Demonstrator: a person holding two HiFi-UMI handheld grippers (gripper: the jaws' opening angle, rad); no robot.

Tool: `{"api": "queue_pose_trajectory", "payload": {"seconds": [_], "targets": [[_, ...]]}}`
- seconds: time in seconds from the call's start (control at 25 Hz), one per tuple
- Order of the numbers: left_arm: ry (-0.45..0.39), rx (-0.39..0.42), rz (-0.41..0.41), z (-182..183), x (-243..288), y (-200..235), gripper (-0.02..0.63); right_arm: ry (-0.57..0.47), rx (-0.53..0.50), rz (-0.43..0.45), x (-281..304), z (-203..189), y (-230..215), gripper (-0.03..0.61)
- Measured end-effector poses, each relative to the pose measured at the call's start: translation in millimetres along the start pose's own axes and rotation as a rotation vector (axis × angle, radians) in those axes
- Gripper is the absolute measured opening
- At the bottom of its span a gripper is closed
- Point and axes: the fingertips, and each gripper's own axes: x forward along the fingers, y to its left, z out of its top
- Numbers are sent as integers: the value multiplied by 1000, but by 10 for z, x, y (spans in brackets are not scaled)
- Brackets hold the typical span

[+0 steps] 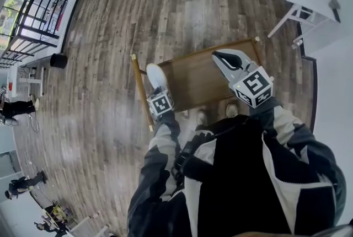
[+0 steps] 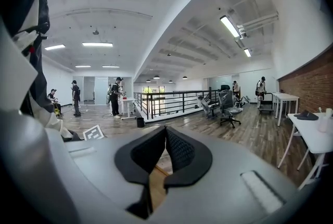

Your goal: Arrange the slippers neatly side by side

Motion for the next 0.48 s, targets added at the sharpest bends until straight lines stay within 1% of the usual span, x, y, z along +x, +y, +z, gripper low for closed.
{"api": "queue_pose_trajectory", "payload": {"seconds": [0.12,0.4,0.48], "targets": [[20,-13,-1,-34,139,36,35,11,-5,-13,-22,-27,-20,11],[97,16,-2,-163,470,28,35,44,-2,-81,-129,-114,-180,11],[112,12,-16,-176,564,-3,35,53,-1,-98,-147,-124,-232,11]]}}
